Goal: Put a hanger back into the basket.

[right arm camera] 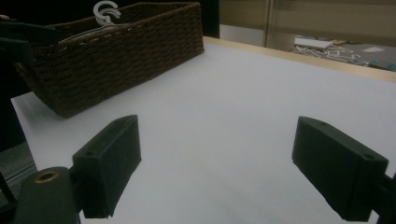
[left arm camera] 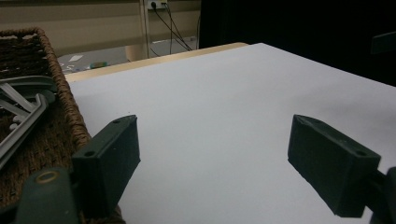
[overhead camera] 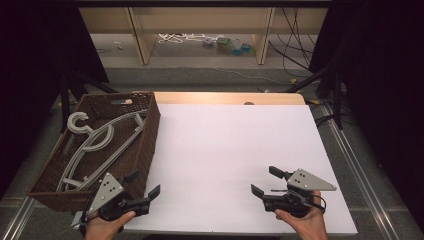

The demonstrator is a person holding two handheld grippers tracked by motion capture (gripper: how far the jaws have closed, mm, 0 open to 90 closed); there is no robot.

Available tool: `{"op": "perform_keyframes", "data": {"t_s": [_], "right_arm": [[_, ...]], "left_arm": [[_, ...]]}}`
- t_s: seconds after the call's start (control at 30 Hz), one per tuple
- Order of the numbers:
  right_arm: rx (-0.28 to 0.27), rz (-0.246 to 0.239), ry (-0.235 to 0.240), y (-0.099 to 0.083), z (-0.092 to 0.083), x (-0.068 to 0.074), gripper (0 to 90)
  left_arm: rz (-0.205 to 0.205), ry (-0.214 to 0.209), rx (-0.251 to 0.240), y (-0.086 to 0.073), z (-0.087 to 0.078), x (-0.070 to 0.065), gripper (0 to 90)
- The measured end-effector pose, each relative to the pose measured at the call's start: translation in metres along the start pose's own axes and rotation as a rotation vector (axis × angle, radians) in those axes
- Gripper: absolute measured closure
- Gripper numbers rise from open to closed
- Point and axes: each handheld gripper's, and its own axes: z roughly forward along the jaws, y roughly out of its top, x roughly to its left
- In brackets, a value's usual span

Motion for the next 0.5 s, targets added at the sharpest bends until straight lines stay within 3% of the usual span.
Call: {"op": "perform_keyframes", "data": {"t_s": [0.13,0.5], "right_arm": [[0.004,-0.005,0.004,-0.0013,-0.0003,0.0022,16.4],[0.002,0.002,0.000,-0.0028,-0.0009,0.0015,16.4]], "left_arm": [[0.003,0.016,0.013,-0.0002,-0.0007,0.0026,16.5],[0.006,0.006,0.006,0.0002,-0.0006,0.0018,16.5]]}}
